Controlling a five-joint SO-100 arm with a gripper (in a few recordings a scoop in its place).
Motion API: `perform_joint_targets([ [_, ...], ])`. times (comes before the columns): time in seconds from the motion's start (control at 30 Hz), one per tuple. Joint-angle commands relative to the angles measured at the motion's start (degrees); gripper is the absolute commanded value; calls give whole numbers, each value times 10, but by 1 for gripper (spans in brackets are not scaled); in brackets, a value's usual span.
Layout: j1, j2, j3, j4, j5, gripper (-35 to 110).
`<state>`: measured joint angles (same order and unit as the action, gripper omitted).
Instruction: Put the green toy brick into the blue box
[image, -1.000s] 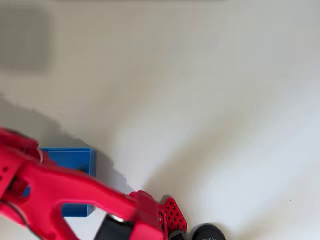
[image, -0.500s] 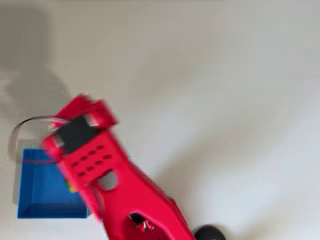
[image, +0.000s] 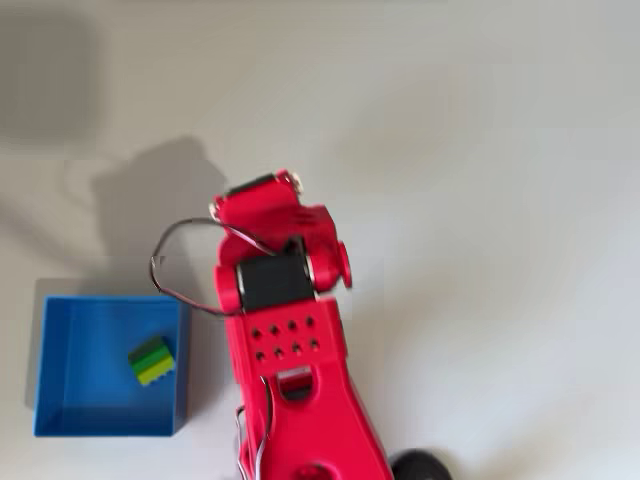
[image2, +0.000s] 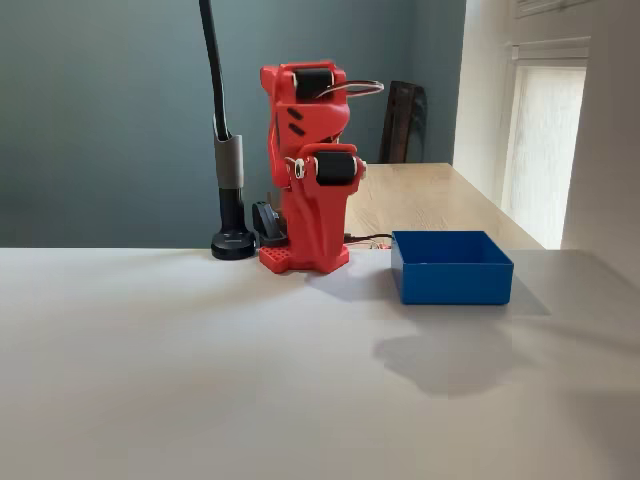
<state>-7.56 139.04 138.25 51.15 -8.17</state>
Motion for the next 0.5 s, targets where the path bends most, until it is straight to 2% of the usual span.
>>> perform_joint_targets([
  [0.0, 17, 93, 71, -36, -6, 0],
  [0.47, 54, 338, 295, -61, 20, 0],
])
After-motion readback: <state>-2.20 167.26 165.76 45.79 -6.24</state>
